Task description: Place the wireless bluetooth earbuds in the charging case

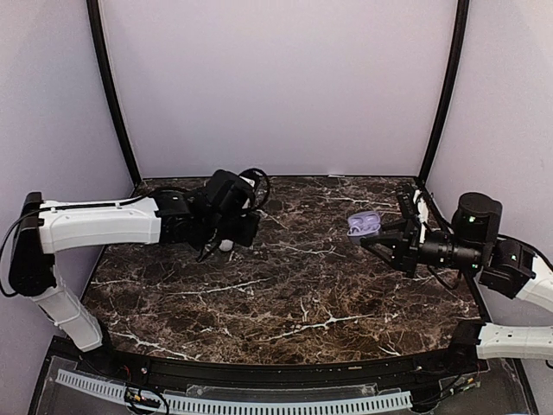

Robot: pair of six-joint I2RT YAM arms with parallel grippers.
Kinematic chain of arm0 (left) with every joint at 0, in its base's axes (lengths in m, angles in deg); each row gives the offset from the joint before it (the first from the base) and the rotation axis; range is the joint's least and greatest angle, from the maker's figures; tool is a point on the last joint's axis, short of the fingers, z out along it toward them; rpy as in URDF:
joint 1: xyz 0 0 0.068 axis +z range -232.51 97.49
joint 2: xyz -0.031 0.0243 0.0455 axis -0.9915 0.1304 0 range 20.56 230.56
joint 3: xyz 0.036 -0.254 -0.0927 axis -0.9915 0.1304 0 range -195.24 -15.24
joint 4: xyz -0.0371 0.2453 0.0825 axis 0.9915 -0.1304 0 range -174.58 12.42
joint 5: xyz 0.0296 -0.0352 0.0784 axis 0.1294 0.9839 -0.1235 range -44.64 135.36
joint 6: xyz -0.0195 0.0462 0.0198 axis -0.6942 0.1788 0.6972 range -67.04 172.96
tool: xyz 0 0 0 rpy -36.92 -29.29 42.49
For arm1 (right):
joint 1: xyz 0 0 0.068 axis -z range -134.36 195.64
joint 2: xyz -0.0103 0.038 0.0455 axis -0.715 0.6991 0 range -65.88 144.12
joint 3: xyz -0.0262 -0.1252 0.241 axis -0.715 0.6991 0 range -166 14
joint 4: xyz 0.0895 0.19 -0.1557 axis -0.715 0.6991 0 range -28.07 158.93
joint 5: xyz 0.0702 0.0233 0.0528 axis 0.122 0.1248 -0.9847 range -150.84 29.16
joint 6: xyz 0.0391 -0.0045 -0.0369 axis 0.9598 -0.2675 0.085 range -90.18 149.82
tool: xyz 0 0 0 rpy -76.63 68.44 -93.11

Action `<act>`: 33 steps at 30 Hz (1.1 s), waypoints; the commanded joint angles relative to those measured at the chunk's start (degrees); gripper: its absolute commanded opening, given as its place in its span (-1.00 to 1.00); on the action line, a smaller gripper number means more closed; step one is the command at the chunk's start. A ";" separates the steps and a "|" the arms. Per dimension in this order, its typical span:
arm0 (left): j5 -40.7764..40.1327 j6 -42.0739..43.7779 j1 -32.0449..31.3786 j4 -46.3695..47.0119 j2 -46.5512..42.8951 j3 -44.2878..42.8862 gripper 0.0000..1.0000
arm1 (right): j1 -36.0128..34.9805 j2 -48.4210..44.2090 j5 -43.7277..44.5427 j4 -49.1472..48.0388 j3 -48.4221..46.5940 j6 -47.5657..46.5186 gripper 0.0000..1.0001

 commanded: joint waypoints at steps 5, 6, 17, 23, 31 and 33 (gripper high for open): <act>-6.76 30.89 -7.80 16.48 -14.95 2.74 -1.00 | 0.41 3.81 -7.33 -7.09 -2.01 3.36 -1.00; -7.53 33.09 -8.80 17.98 -16.10 2.44 -1.00 | 0.38 4.47 -8.37 -7.66 -2.18 3.67 -1.00; -18.30 59.84 -27.23 31.43 -11.24 -5.93 -1.00 | 0.42 7.42 -12.40 -10.62 -3.52 4.27 -1.00; -20.11 68.69 -32.78 37.26 -6.13 -7.64 -1.00 | 0.41 7.97 -16.90 -11.59 -3.92 2.65 -1.00; -20.85 77.46 -34.08 38.33 -2.21 -8.39 -1.00 | 0.37 9.12 -22.45 -8.58 -6.28 0.69 -1.00; -21.55 79.58 -34.05 39.27 -1.43 -8.37 -1.00 | 0.37 9.63 -23.17 -7.96 -7.02 0.88 -1.00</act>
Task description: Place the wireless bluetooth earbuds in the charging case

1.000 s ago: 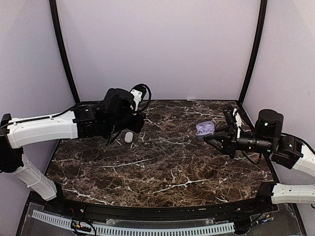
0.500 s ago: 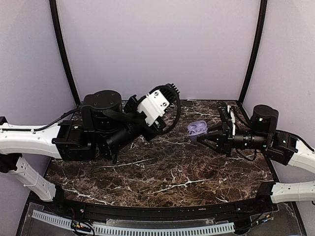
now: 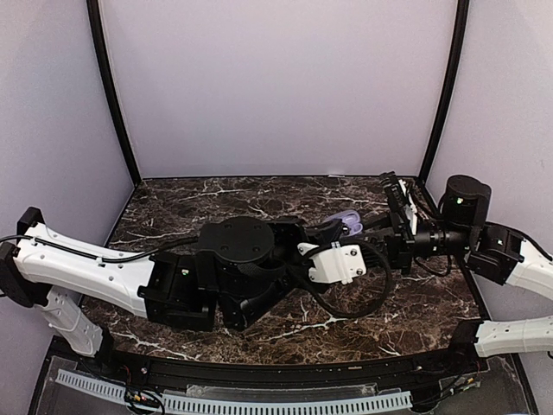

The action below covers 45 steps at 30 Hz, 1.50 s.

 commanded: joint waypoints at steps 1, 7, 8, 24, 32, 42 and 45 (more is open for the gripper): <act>-2.64 6.23 -0.15 4.35 0.68 -2.42 -1.00 | 0.28 0.84 -3.66 0.27 -3.09 -0.93 -1.00; -5.05 12.08 -0.15 9.51 0.53 -0.84 -1.00 | 0.28 -0.65 -2.05 -1.98 -0.80 -0.96 -1.00; -5.32 14.20 -0.19 11.21 0.44 -0.52 -1.00 | 0.28 -0.94 -1.85 -3.38 0.12 -0.63 -1.00; -3.33 35.27 -4.07 28.30 -5.18 10.29 -1.00 | -0.16 2.10 -2.23 -18.95 3.82 -14.96 -1.00; -1.45 43.37 -4.28 34.64 -3.41 11.88 -1.00 | -0.91 3.23 -1.46 -17.65 2.64 -15.80 -1.00; -1.81 48.28 -4.28 38.18 -0.96 12.09 -1.00 | -4.02 4.71 4.04 -12.44 -1.26 -16.64 -1.00; -1.64 50.05 -4.14 39.42 -0.08 11.96 -1.00 | -4.90 4.59 4.36 -11.97 -1.51 -17.11 -1.00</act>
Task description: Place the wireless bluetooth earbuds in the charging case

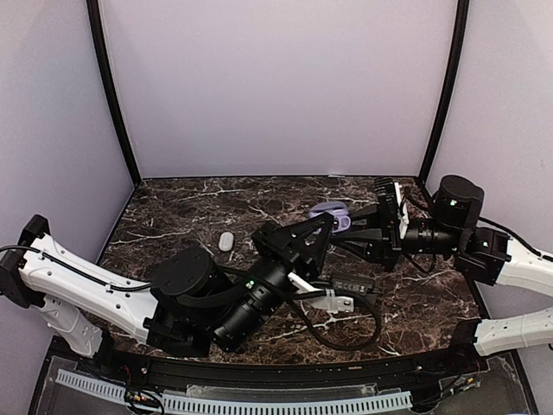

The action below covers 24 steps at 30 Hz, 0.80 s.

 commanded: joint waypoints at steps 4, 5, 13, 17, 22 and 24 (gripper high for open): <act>0.67 7.04 0.33 7.61 2.39 0.29 -1.00 | -2.92 -0.42 2.83 1.08 -2.41 -1.34 -1.00; 0.74 7.38 0.38 8.02 2.58 0.20 -1.00 | -3.10 -0.41 2.83 1.29 -2.51 -1.41 -1.00; 1.13 9.13 0.66 9.06 3.70 -0.31 -1.00 | -3.88 -0.50 2.83 1.00 -2.87 -0.81 -1.00; 0.92 9.35 0.84 9.23 3.96 -0.71 -1.00 | -4.13 -0.76 2.08 0.71 -2.64 -0.73 -1.00; 0.90 9.09 1.37 8.54 3.65 -0.69 -1.00 | -4.28 -1.58 1.73 0.51 -2.18 -0.55 -1.00; 0.90 8.89 1.51 8.39 3.58 -0.73 -1.00 | -4.36 -1.23 1.21 0.89 -2.44 -0.66 -1.00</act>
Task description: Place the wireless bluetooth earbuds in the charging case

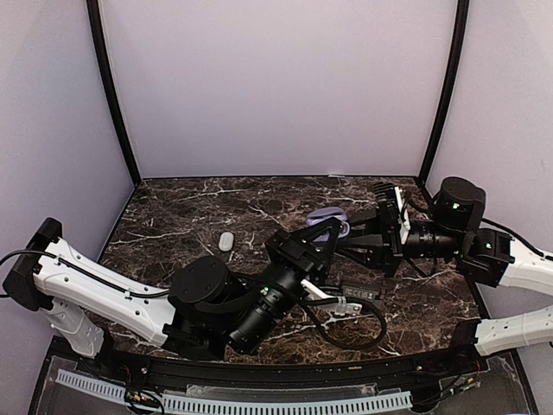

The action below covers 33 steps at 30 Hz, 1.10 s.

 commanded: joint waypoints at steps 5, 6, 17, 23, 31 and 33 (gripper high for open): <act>0.20 -0.39 0.52 1.34 -0.80 -0.41 -1.00 | -0.84 -0.05 -1.12 -0.79 -2.06 0.01 -1.00; 0.17 -0.46 0.56 1.29 -0.81 -0.46 -1.00 | -0.81 0.13 -1.08 -0.68 -2.21 0.00 -1.00; 0.53 -1.84 0.60 -0.73 -0.73 -0.34 -1.00 | -0.92 0.79 -0.45 -0.91 -2.54 0.42 -1.00; 0.35 -2.43 0.60 -2.00 -0.56 -0.59 -1.00 | -0.86 0.46 -0.23 -1.19 -2.39 0.71 -1.00; 0.40 -3.90 0.60 -3.63 -0.39 -0.97 -1.00 | -0.91 0.01 -0.37 -1.90 -2.13 0.95 -1.00; 0.36 -4.39 0.60 -4.70 -0.43 -0.93 -1.00 | -0.85 -0.21 -0.42 -2.34 -1.86 1.18 -1.00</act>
